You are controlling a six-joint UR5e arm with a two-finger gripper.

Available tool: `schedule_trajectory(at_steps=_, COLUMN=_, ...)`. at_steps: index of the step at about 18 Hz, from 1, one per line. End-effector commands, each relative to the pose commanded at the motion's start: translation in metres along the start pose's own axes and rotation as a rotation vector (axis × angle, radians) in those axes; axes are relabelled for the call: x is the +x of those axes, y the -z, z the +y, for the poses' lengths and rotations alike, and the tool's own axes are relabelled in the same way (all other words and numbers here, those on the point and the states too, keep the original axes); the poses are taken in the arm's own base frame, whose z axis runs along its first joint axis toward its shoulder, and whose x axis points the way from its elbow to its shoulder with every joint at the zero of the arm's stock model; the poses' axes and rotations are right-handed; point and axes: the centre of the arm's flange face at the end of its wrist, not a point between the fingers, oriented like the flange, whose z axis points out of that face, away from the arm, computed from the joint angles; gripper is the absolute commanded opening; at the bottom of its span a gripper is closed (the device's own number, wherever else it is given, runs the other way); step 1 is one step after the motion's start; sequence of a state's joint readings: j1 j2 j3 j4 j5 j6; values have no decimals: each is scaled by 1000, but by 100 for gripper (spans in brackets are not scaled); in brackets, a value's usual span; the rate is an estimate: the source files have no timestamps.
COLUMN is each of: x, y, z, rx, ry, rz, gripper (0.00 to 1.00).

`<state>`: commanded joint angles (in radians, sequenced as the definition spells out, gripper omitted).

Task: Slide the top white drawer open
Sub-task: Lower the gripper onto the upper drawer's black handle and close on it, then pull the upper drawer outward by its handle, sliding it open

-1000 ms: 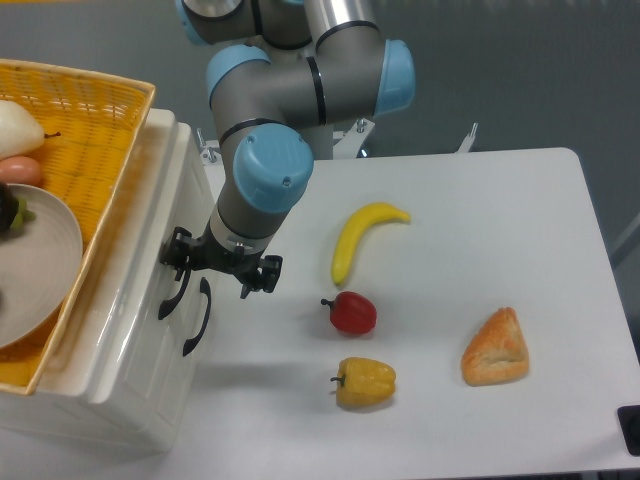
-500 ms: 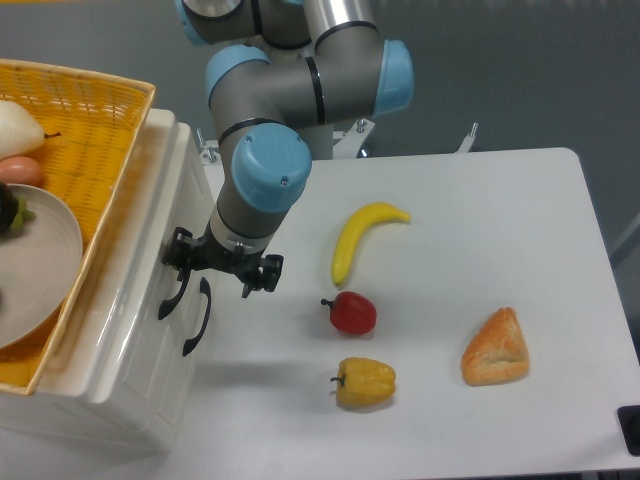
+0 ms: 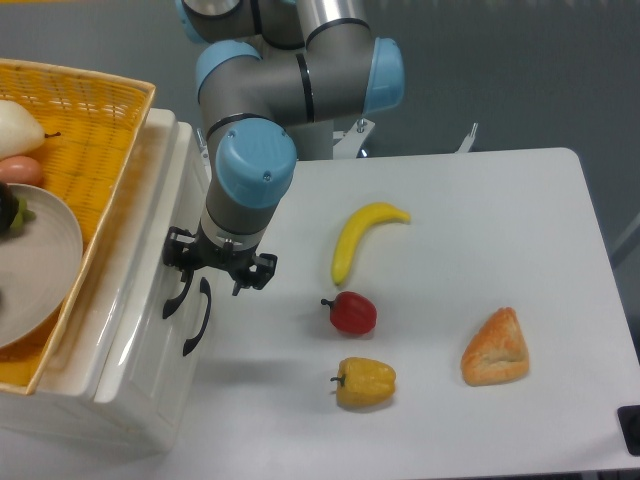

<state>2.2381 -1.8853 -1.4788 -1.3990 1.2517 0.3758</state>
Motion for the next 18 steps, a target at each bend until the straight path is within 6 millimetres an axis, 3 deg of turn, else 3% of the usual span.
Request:
schedule_trajectory(at_steps=8, x=1, y=8, z=1, rx=15, ry=-6, rz=-1, gripper=47)
schedule_trajectory(at_steps=18, x=5, y=18, z=2, rx=31, ry=-16, rz=-7, gripper=33)
